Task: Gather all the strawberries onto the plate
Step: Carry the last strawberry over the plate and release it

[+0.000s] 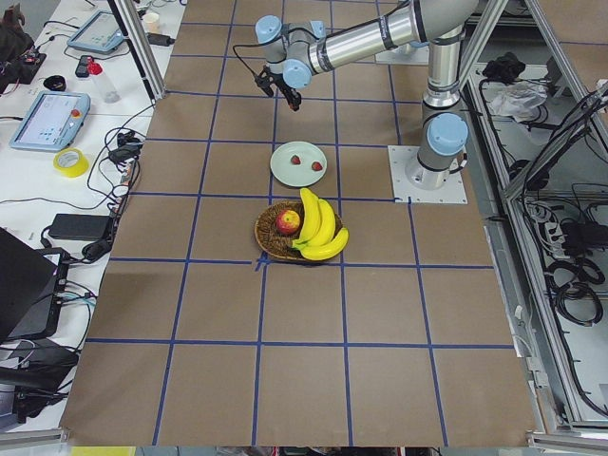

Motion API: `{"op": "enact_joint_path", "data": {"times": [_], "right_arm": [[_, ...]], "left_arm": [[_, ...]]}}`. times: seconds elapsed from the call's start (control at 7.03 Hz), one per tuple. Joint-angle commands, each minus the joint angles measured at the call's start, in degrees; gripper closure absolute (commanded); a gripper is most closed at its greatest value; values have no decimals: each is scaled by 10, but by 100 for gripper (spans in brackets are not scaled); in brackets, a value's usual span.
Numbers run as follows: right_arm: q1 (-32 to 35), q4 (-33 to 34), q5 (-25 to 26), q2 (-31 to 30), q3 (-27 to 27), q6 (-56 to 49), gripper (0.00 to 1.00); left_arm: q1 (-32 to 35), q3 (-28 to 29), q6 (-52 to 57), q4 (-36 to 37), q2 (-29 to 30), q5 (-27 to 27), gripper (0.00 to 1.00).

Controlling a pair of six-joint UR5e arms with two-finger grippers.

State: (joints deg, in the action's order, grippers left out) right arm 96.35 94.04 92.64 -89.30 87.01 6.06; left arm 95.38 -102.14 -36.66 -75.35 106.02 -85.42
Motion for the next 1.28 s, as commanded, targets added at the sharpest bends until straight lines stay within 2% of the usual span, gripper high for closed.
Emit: {"op": "enact_joint_path", "data": {"times": [0.0,0.28,0.43,0.57,0.71,1.0,1.14], "right_arm": [[0,0,1,0,1,0,0],[0,1,0,0,4,1,0],[0,1,0,0,4,0,0],[0,1,0,0,4,1,0],[0,1,0,0,4,1,0],[0,1,0,0,4,1,0],[0,1,0,0,4,1,0]], "left_arm": [[-72,-4,135,-56,-3,-31,100],[-119,-38,223,-55,7,-74,100],[-136,-60,236,-47,5,-101,100],[-142,-64,243,-46,7,-105,96],[-143,-63,262,-46,2,-102,1],[-133,-49,264,-52,-23,-100,0],[-128,-17,264,-58,-40,-100,0]]}}
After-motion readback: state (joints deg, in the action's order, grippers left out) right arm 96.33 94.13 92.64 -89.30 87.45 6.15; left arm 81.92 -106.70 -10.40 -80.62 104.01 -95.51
